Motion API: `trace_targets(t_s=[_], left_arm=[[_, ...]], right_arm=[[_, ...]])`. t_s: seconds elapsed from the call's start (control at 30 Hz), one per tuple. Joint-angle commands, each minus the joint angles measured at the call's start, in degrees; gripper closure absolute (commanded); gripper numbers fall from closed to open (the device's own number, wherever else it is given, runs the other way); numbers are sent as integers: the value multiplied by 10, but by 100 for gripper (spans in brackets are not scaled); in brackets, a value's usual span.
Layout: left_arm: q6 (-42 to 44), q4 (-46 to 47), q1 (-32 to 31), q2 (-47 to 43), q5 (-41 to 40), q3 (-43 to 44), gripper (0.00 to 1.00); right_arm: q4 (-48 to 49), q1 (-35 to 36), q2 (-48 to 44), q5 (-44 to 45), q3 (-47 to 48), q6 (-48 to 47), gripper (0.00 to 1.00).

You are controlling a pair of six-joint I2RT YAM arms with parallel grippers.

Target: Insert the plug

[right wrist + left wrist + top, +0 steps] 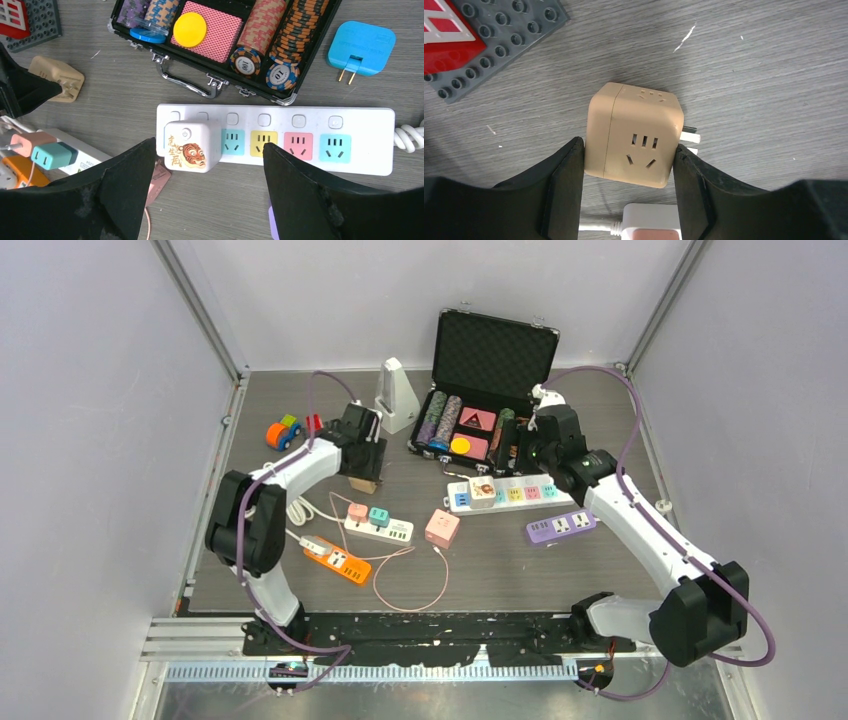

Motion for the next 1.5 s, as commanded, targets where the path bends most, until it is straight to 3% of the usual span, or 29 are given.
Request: trace_targets(t_s=[0.0, 0.3, 0.5, 0.67, 0.87, 1.07, 1.2, 1.3, 1.33, 1.37, 1.4, 1.43, 1.47], left_arm=[[14, 16, -8, -59, 39, -7, 100], [112, 102, -114, -242, 69, -83, 100], [166, 206, -153, -361, 187, -153, 100], [269, 278, -191, -434, 262, -207, 100], [375, 297, -236, -465, 263, -218, 100], [436, 291, -266, -495, 259, -235, 100], [456, 290, -279, -502, 263, -242, 100], [456, 290, -281, -506, 265, -240, 100], [448, 290, -282, -506, 258, -238, 96], [435, 296, -281, -507, 245, -236, 88], [418, 304, -282, -508, 230, -237, 67], [400, 318, -282, -511, 213, -239, 46], [382, 332, -282, -514, 195, -243, 20]], right_arm=[[18, 2, -29, -52, 1, 7, 17], [82, 10, -64, -205, -25, 24, 6], [142, 28, -95, -281, -48, 76, 5], [153, 70, -106, -301, -33, 91, 3], [156, 155, -75, -302, -2, 86, 1], [142, 173, -49, -284, 9, 84, 1], [106, 177, -24, -306, 36, 66, 11], [92, 179, -5, -331, 56, 62, 35], [95, 178, -2, -335, 57, 64, 51], [96, 178, -2, -340, 58, 69, 57], [101, 179, -2, -342, 59, 73, 71], [104, 178, -4, -344, 56, 83, 77], [121, 178, -9, -344, 53, 89, 84]])
